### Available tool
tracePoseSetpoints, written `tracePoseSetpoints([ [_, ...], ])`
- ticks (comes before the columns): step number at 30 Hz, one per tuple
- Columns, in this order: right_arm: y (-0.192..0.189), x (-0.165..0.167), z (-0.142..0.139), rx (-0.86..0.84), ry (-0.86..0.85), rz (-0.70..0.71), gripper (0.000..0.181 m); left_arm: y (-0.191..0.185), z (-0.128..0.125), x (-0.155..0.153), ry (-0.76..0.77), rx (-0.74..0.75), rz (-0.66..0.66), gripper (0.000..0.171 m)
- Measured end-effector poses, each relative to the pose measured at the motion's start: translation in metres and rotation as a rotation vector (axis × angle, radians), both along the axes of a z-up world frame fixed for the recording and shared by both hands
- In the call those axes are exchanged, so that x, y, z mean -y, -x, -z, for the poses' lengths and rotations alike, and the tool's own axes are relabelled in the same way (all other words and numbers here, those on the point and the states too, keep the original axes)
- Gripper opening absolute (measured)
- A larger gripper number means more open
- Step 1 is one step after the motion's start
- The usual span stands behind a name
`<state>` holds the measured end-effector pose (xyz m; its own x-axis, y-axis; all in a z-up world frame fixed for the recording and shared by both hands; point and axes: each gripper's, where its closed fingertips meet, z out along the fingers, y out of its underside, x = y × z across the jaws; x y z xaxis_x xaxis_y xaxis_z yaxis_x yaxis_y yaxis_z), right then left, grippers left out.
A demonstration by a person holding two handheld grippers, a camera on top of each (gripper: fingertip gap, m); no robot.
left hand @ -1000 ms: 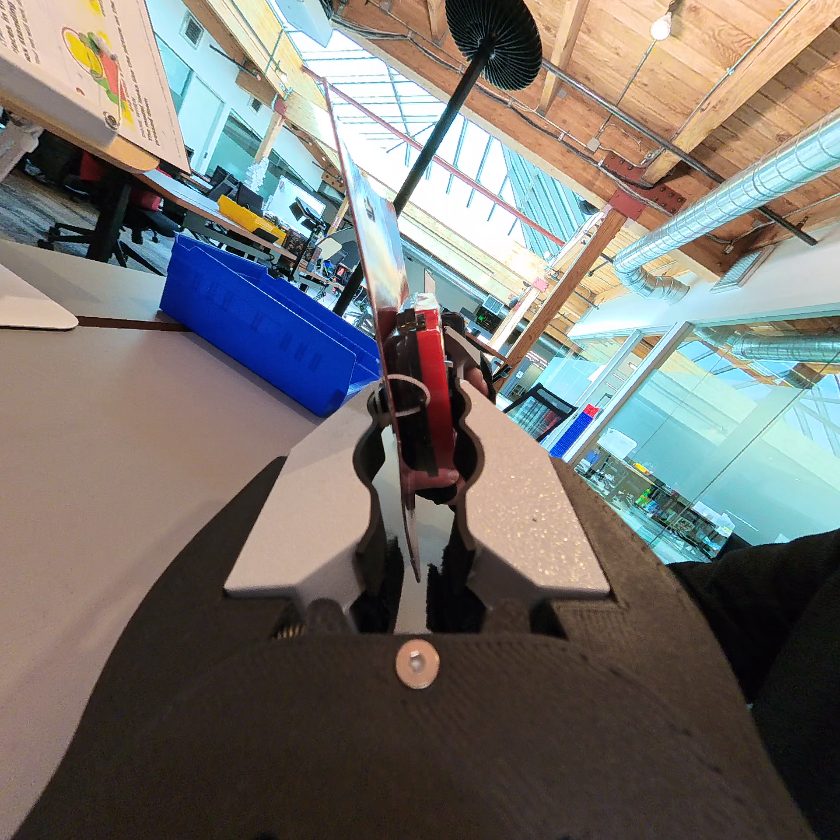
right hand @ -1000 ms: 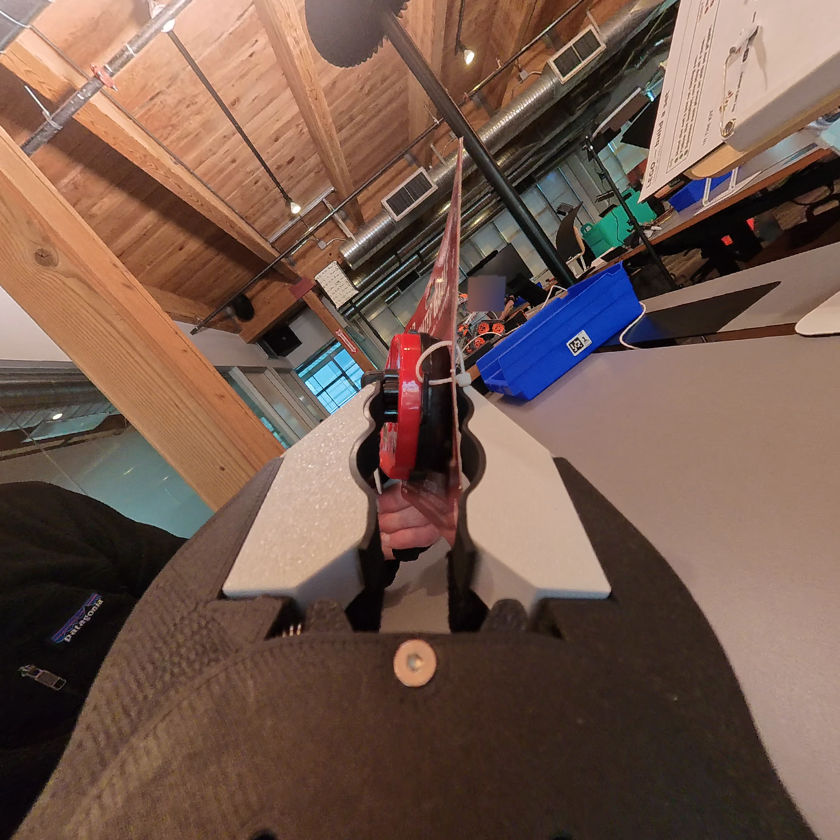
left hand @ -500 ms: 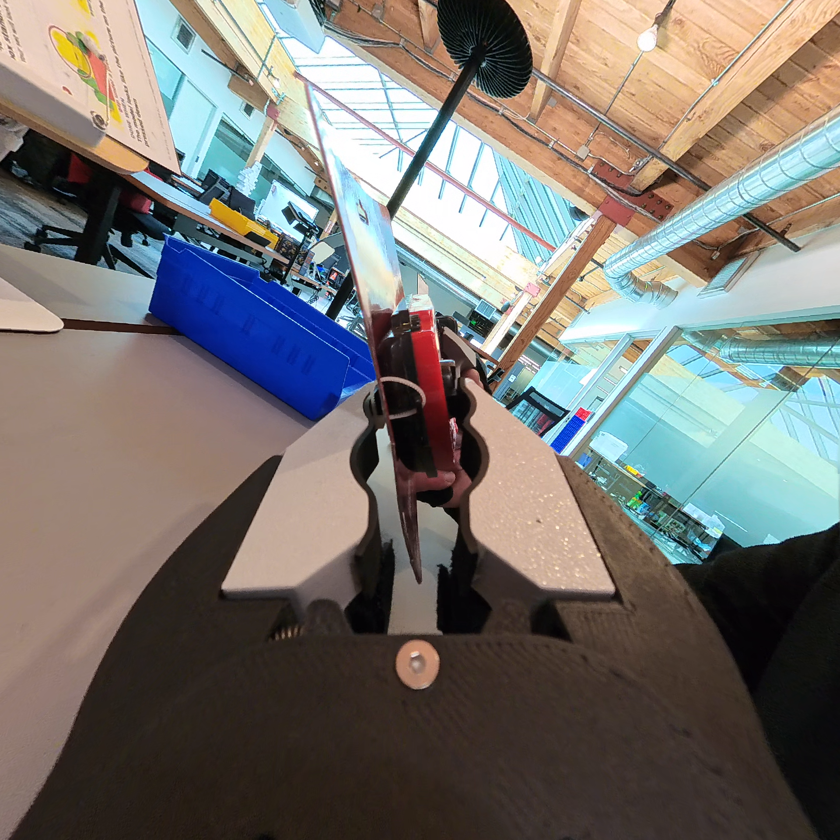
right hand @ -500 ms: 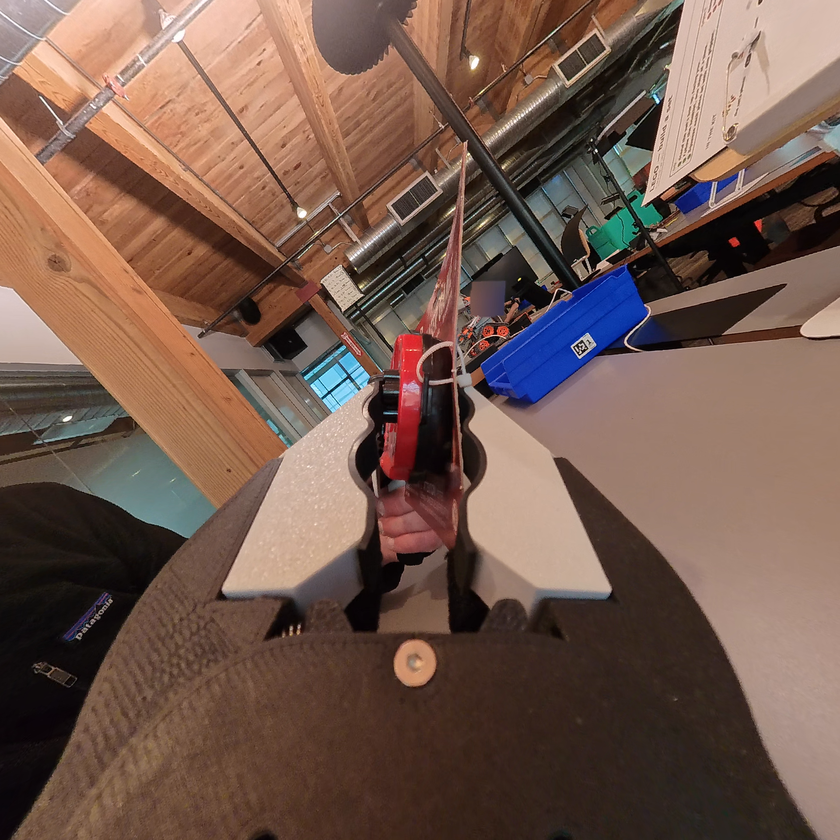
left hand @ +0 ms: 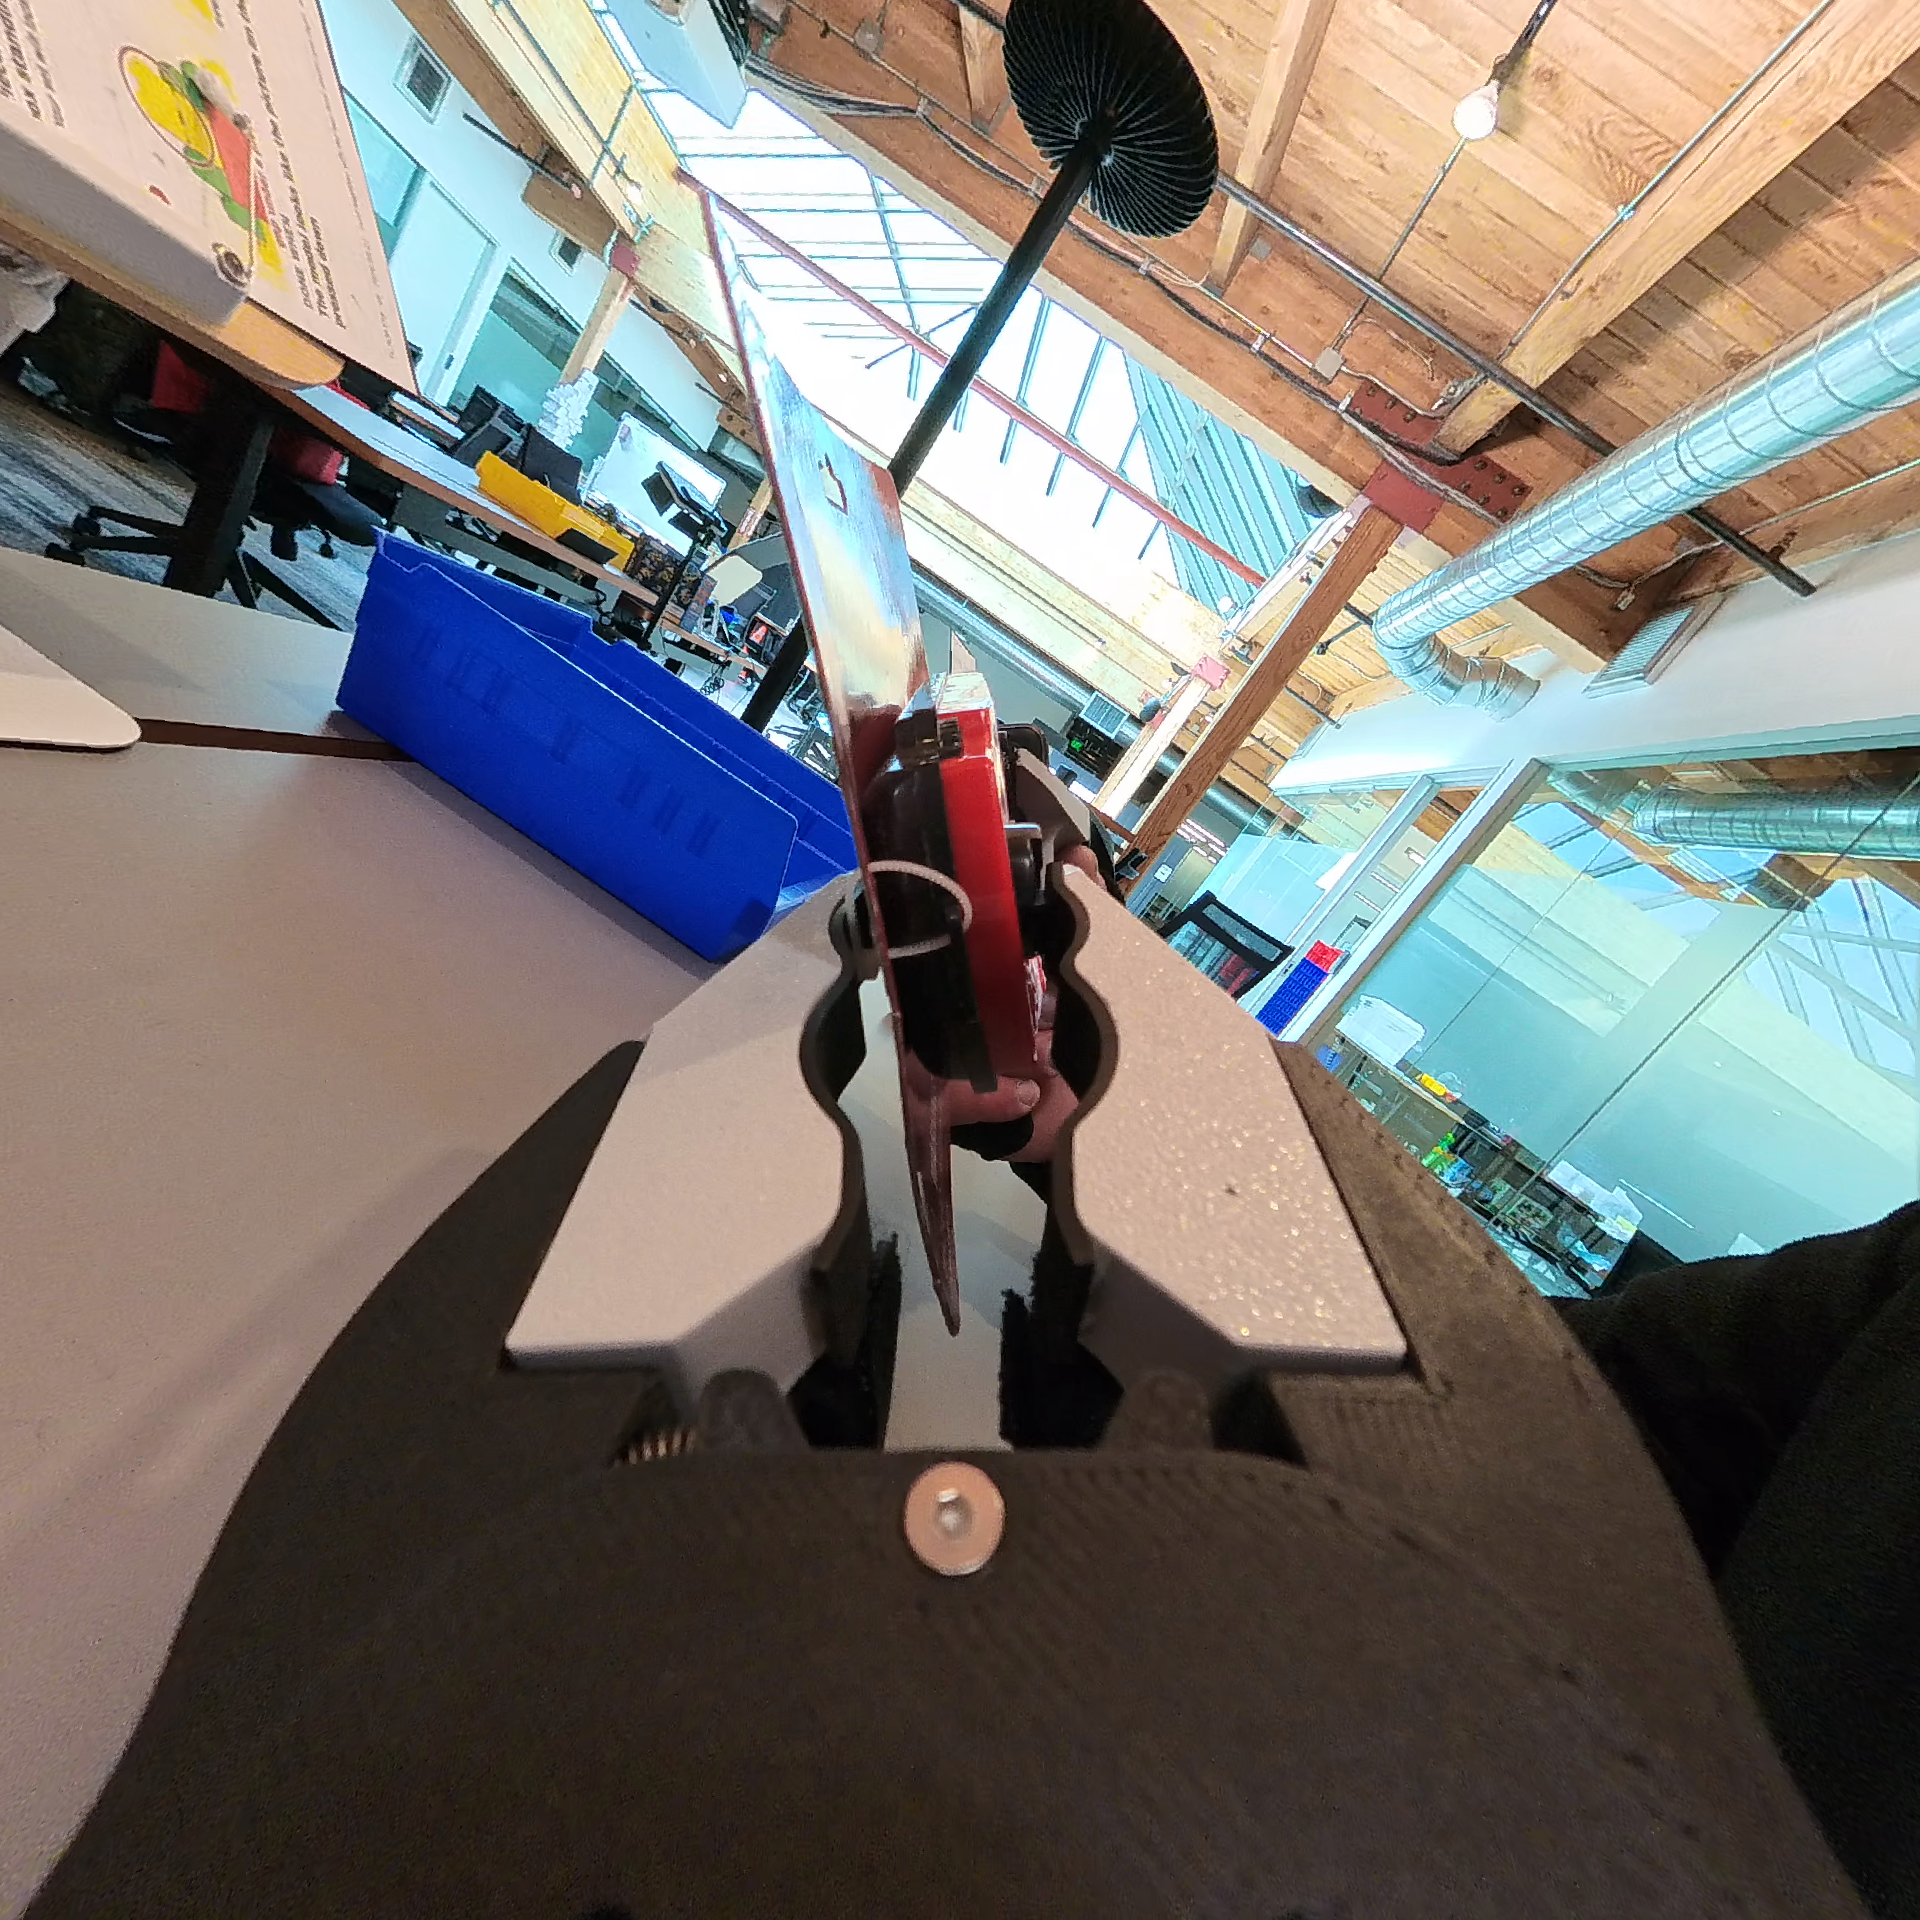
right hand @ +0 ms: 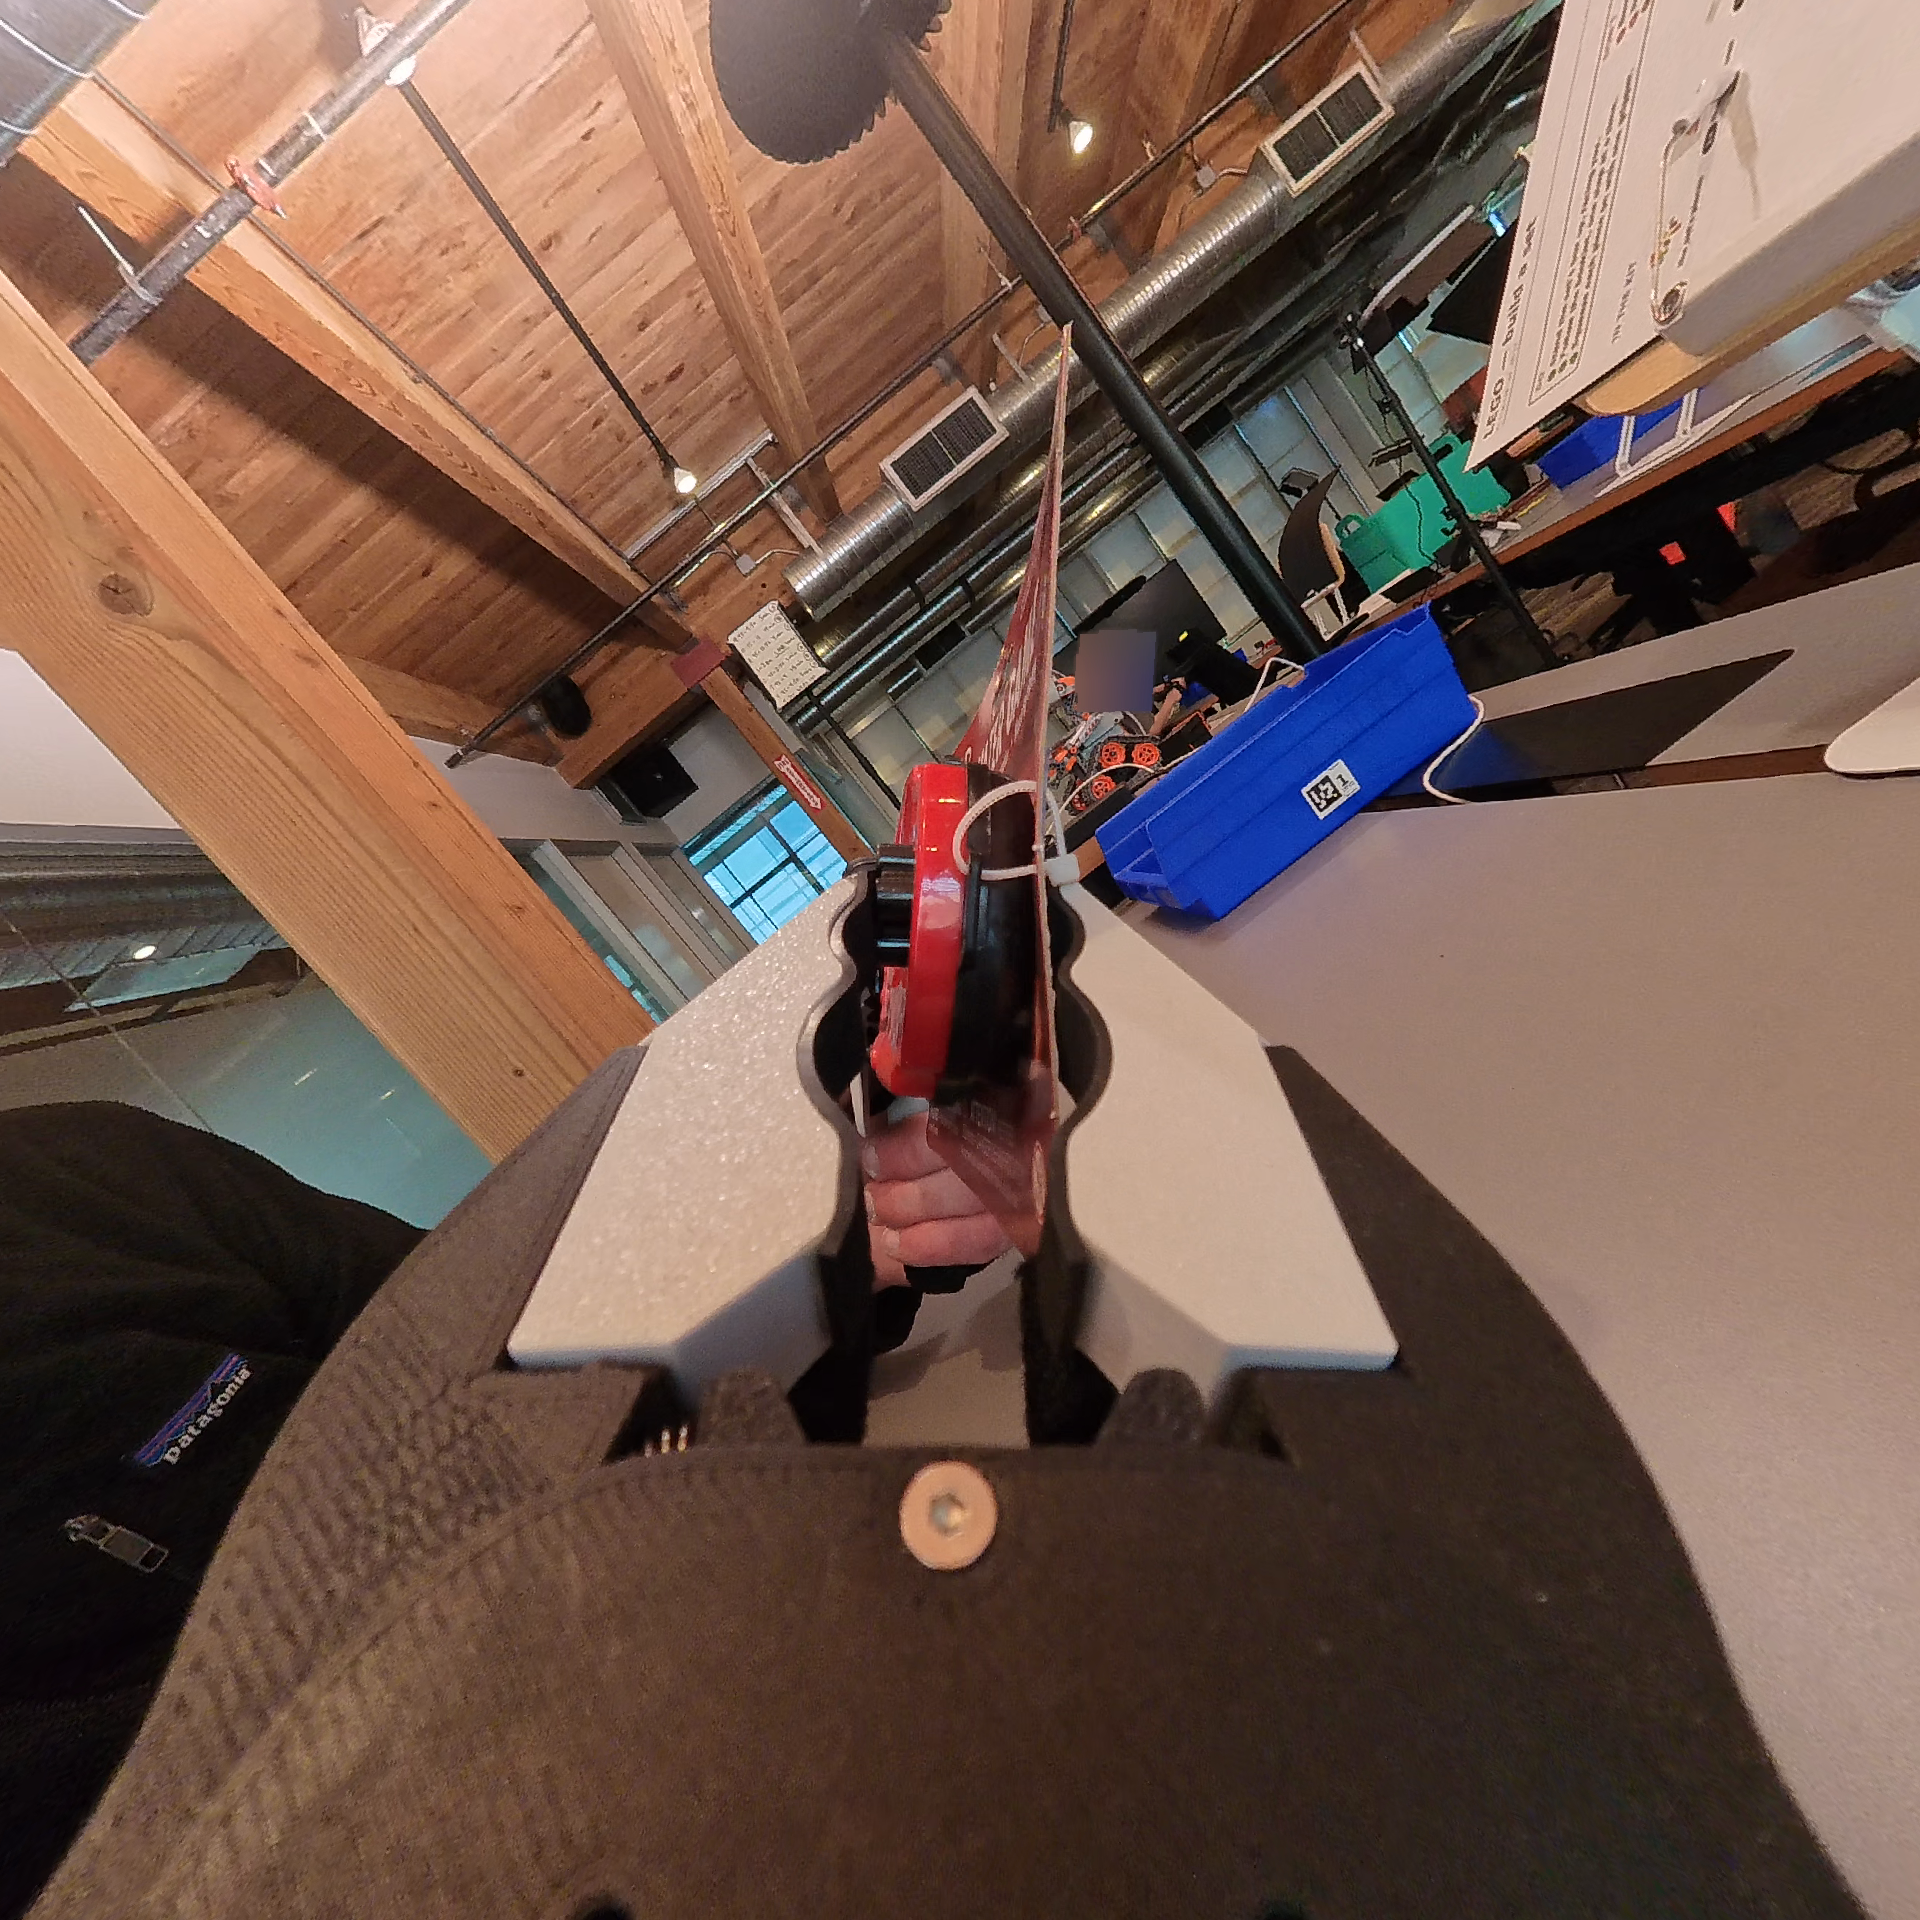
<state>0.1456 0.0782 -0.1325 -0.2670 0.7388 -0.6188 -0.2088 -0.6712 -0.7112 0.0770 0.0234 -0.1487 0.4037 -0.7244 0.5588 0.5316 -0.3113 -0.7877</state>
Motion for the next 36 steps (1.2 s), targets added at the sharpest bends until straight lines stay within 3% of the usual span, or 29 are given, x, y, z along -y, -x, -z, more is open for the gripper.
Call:
tracePoseSetpoints([
  [20, -0.0014, -0.0001, -0.0006, -0.003, 0.003, -0.004, 0.033, -0.0039, -0.003, 0.0036, -0.006, -0.038, 0.003, 0.024],
  [36, -0.0022, -0.0002, -0.001, -0.002, -0.005, -0.002, 0.028, -0.0032, 0.0001, -0.0005, 0.023, 0.011, 0.011, 0.03],
])
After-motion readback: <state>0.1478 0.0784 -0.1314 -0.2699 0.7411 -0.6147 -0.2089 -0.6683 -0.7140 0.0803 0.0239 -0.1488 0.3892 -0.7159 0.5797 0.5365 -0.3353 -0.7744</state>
